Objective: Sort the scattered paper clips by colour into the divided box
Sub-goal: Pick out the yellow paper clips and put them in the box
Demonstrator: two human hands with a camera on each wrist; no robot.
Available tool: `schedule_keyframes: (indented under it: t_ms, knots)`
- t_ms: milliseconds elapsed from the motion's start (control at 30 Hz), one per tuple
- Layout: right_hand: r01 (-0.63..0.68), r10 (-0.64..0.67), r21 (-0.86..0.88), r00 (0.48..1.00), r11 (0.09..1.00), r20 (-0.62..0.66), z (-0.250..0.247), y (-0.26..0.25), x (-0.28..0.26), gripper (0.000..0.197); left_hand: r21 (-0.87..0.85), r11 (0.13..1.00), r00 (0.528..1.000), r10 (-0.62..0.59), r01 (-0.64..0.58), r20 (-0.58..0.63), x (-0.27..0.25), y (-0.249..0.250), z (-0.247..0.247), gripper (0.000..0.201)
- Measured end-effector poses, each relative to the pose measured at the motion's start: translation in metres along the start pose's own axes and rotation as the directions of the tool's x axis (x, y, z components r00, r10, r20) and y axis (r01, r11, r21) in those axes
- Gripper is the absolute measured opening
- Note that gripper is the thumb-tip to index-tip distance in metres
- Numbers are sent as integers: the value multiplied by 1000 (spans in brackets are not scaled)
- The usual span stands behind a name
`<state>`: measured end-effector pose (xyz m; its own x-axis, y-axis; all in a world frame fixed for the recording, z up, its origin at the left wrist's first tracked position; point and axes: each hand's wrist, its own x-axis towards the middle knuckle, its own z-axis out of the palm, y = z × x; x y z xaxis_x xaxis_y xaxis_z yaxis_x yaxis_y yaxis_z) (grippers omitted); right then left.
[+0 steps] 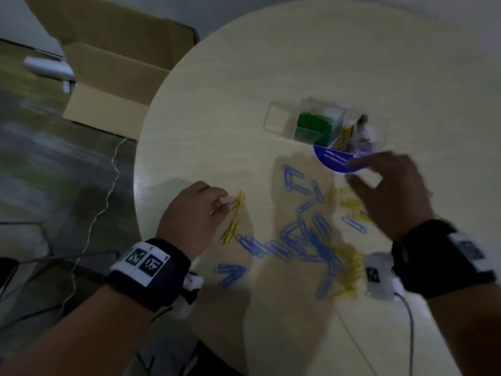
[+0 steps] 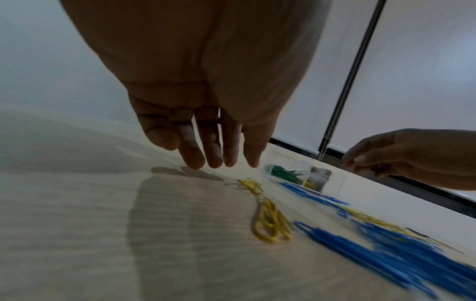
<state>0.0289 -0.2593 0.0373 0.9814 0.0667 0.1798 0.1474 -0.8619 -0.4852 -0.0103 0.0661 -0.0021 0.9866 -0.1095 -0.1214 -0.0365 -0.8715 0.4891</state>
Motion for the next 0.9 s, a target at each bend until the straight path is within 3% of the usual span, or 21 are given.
schedule_keyframes:
  t_ms: [67,133,200,267,333,400,500,567,633,733,900]
  knots:
    - [-53,53,-8,993,999,108,12,-3,-43,27,24,999,998,45,-46,43,0,7,5,25]
    - [-33,47,-59,965,998,259,27,-14,-80,47,39,996,994,75,-78,75,-3,12,10,26]
    - [42,17,-131,907,991,421,41,-28,-105,71,49,994,992,93,-98,89,-6,20,14,27]
    - [71,31,-169,845,983,534,46,-41,-120,83,48,992,988,110,-115,111,-8,28,19,26]
    - [99,0,-152,837,983,548,46,-45,-126,80,19,994,987,100,-103,125,-6,35,21,23]
    - [95,-40,-90,872,991,488,38,-44,-120,71,-20,998,991,69,-68,112,-2,39,21,23]
    - [25,-22,-11,983,1000,181,24,-13,-91,37,-53,998,998,-18,21,55,3,41,21,18]
    - [-89,90,-19,995,996,49,14,14,-66,24,-20,999,998,-48,48,29,5,43,22,16]
    - [-147,157,-87,980,985,121,9,33,-45,23,23,1000,999,-21,20,38,7,44,25,19]
    - [-62,146,-245,928,967,343,13,41,-25,25,90,993,996,66,-71,59,11,47,29,20]
    - [-76,204,-294,877,953,435,19,38,-19,21,142,979,985,128,-144,116,17,56,30,5]
